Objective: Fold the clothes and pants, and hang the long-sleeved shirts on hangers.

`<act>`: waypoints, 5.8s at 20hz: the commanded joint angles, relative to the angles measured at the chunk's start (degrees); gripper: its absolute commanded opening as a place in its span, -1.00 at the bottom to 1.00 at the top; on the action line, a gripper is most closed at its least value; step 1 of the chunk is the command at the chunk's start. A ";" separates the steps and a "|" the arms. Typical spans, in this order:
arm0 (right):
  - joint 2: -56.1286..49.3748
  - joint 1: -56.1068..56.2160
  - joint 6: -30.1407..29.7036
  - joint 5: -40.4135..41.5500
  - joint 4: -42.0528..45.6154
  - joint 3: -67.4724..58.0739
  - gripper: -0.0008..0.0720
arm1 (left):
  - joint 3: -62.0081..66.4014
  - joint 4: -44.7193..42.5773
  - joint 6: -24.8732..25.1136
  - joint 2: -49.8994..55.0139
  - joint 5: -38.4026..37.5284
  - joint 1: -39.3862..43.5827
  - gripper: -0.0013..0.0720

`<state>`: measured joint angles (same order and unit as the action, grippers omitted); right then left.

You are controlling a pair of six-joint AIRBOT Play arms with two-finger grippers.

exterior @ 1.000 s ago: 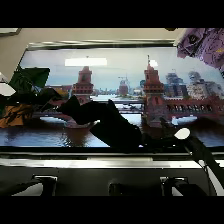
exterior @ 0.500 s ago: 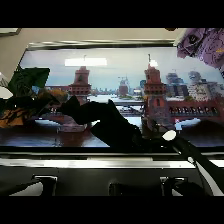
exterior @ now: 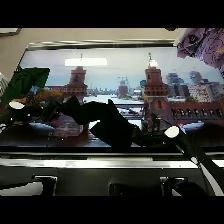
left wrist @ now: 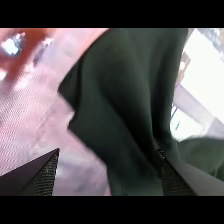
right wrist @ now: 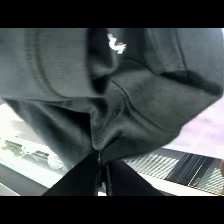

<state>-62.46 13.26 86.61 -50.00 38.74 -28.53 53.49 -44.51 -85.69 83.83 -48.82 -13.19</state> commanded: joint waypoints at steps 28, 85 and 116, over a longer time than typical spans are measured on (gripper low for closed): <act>15.58 0.04 16.02 -27.19 50.49 -77.00 -0.90 | 43.12 -26.80 -17.88 -38.95 -35.43 -4.22 -0.93; -18.86 -16.17 -25.92 3.72 -16.35 -8.46 -0.90 | 1.62 5.60 13.09 4.09 -11.56 -20.24 0.86; -0.94 -16.28 2.86 -12.24 20.76 -97.48 -0.90 | 66.14 -1.68 -4.42 -19.04 -8.39 -11.87 -0.93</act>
<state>-67.44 -3.01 85.27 -57.30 53.10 -115.96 112.14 -40.80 -84.20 70.11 -53.52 -24.34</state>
